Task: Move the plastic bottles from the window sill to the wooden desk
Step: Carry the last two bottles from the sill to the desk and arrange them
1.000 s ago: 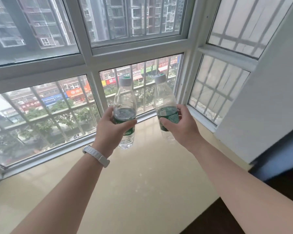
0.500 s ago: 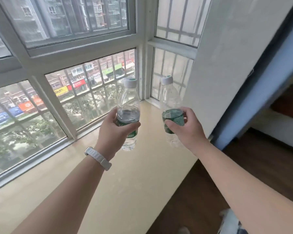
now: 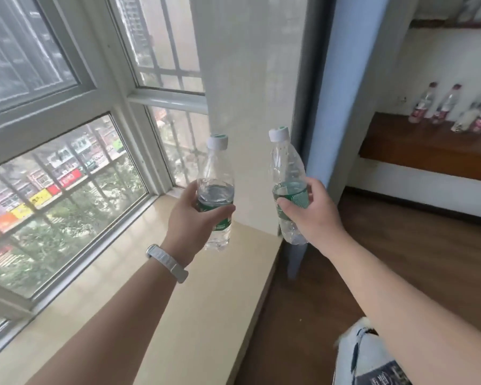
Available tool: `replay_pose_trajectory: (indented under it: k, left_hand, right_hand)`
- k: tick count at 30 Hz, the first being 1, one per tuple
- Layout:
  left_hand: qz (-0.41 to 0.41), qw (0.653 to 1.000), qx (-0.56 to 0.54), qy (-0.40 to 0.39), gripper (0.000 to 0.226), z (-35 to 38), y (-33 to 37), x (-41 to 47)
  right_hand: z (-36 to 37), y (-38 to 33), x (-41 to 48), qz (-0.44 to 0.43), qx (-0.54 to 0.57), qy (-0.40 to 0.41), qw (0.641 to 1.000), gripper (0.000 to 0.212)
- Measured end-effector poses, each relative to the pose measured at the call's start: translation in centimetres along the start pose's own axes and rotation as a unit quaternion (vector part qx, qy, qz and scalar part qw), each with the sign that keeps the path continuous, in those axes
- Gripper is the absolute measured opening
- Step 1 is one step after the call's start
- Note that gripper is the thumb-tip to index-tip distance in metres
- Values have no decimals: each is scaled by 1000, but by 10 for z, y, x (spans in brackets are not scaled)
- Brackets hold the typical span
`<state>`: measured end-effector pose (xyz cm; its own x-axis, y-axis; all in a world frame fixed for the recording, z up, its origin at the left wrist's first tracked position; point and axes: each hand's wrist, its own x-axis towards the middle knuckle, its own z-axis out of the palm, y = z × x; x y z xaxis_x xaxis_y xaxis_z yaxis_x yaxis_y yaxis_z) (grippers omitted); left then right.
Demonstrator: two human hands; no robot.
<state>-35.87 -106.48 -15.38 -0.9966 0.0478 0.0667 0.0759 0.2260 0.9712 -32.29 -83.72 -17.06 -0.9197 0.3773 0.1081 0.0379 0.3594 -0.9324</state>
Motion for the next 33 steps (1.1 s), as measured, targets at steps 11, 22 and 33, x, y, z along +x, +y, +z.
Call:
replay_pose_trajectory:
  k: [11,22,33]
  left_hand:
    - [59,989,24,-134,42,162,35,64]
    - [77,966,-16,-246,48,281,47,122]
    - [76,930,-79,-352,46,393,60,242]
  right_hand:
    - [-133,55,58,27,-41,139,989,57]
    - [-210,90,82,85,-58,236,966,52]
    - [-251,111,177,158,-77,323,930,56]
